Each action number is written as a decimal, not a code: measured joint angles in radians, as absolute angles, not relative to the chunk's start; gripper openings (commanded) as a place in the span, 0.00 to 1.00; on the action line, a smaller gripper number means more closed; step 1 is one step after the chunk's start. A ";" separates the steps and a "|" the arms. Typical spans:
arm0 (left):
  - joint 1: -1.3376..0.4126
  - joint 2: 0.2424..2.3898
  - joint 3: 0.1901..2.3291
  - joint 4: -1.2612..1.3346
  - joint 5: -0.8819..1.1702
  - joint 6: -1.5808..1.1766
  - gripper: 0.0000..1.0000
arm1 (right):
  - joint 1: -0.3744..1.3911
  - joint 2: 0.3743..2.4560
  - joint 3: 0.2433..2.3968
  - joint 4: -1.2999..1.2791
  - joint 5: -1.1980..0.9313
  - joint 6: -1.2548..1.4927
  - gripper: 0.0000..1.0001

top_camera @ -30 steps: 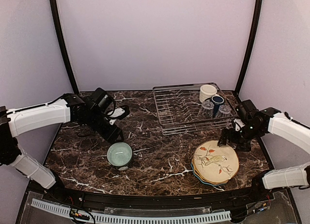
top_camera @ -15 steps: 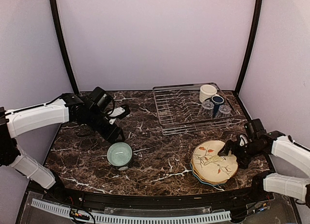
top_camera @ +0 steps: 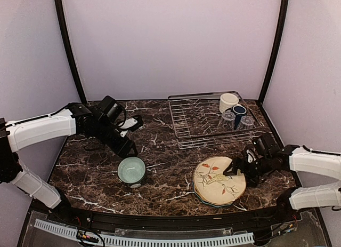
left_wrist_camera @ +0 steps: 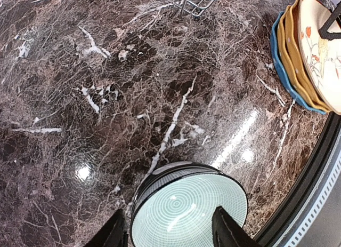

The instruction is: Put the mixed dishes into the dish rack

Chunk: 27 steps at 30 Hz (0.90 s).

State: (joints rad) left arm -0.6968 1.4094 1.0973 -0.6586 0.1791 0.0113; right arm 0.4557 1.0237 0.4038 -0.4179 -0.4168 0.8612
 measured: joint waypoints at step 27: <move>-0.812 1.710 1.336 -0.582 0.381 -0.139 0.59 | 0.781 1.411 0.976 -0.476 -0.216 0.530 0.99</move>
State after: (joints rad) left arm -0.8116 1.7100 1.3365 -0.5823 0.3813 -0.1390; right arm 0.7811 1.4113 0.9756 -0.4759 -0.2157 0.5304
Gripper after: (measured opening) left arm 0.598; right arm 0.987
